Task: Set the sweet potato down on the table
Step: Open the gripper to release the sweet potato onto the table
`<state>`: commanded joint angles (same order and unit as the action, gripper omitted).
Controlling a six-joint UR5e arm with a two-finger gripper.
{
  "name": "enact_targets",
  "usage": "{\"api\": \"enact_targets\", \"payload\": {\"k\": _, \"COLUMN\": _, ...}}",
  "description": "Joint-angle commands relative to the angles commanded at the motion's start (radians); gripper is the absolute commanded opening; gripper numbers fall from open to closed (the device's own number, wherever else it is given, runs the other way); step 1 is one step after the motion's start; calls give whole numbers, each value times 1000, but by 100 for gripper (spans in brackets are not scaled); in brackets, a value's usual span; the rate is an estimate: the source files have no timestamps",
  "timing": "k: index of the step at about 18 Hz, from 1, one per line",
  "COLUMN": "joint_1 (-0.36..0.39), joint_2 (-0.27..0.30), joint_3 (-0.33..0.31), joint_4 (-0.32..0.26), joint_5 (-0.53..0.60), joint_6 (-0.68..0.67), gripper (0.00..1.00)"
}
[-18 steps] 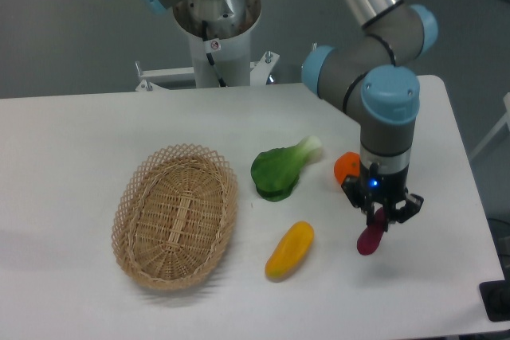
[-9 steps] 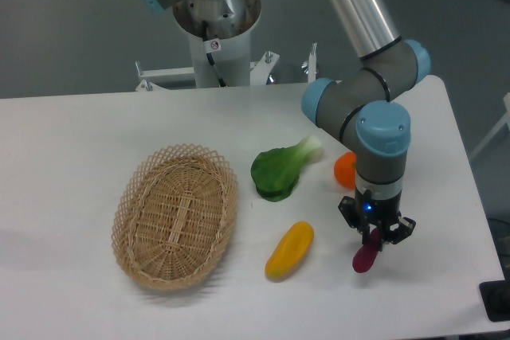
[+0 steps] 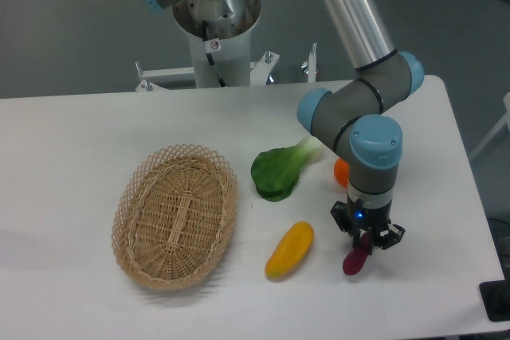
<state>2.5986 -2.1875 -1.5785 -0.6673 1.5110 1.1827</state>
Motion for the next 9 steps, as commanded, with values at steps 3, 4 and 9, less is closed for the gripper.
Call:
{"api": "enact_targets", "payload": {"k": 3, "joint_1": 0, "joint_2": 18, "joint_3": 9, "joint_4": 0, "joint_5": 3, "joint_6": -11, "gripper": 100}}
{"api": "enact_targets", "payload": {"k": 4, "joint_1": 0, "joint_2": 26, "joint_3": 9, "joint_4": -2, "joint_5": 3, "joint_6": -12, "gripper": 100}}
{"api": "enact_targets", "payload": {"k": 9, "joint_1": 0, "joint_2": 74, "joint_3": 25, "joint_4": -12, "joint_5": 6, "joint_6": -57, "gripper": 100}}
